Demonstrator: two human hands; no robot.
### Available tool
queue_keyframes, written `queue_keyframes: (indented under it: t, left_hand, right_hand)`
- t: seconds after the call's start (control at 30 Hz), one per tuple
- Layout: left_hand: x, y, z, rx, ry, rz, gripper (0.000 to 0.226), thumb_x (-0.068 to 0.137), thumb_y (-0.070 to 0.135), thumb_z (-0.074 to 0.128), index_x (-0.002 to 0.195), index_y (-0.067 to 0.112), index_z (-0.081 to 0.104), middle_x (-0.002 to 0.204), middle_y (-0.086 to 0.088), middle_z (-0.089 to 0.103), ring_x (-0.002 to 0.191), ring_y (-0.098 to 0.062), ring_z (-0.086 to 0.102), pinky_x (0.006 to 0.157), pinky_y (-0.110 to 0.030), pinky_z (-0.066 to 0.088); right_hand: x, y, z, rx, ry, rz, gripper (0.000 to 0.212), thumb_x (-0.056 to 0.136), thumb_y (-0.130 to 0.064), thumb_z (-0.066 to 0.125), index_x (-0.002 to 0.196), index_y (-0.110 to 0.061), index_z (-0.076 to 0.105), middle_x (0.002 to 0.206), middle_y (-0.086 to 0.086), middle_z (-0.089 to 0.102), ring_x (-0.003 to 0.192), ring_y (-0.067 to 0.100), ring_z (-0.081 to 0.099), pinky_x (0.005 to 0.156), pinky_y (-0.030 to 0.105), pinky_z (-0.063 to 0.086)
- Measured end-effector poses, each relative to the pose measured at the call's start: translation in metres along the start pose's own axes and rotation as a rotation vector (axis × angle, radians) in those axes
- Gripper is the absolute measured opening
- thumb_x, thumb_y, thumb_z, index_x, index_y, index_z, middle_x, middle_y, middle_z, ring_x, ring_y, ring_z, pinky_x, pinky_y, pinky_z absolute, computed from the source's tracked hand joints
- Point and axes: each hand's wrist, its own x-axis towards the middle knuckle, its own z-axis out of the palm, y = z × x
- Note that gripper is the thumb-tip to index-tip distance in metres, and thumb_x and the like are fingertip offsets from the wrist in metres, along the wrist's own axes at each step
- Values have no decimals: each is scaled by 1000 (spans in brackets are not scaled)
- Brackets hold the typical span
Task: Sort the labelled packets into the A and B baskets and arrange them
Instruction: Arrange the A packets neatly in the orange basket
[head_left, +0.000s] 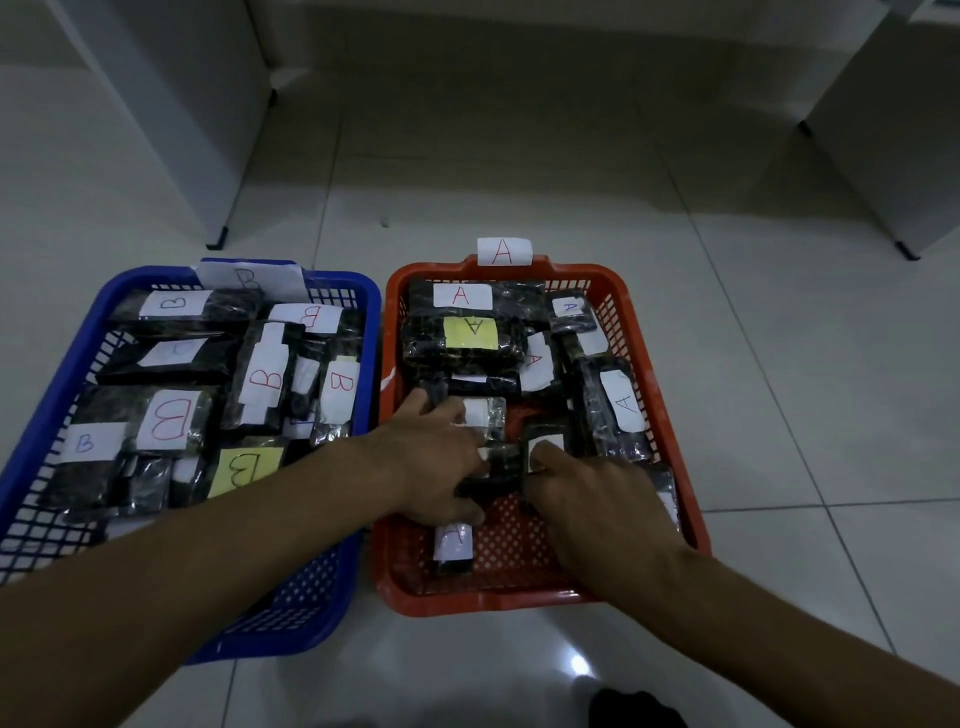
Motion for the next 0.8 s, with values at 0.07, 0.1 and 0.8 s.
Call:
queue_keyframes:
  t: [0.07, 0.1, 0.8]
  left_hand:
    - [-2, -2, 2, -26, 39, -2, 48, 91, 62, 45, 117, 28, 66, 140, 6, 49, 133, -22, 22, 103, -46, 18]
    - [-3, -3, 3, -38, 77, -8, 45, 91, 62, 47, 111, 28, 68, 133, 8, 53, 128, -20, 25, 100, -44, 20]
    - [9, 2, 7, 124, 243, -142, 48, 84, 55, 59, 117, 21, 60, 116, 4, 59, 123, -21, 32, 103, -45, 21]
  right_hand:
    - [3, 0, 2, -31, -24, -17, 26, 91, -11, 59, 115, -19, 65, 126, 1, 52, 100, 23, 63, 83, 37, 51]
    - [6, 1, 2, -41, -13, -20, 27, 91, -10, 59, 116, -18, 63, 126, 3, 51, 99, 24, 63, 82, 37, 51]
    - [20, 6, 18, -325, -36, 192, 63, 70, -47, 76, 123, -19, 56, 118, 12, 58, 115, 31, 45, 98, 51, 20]
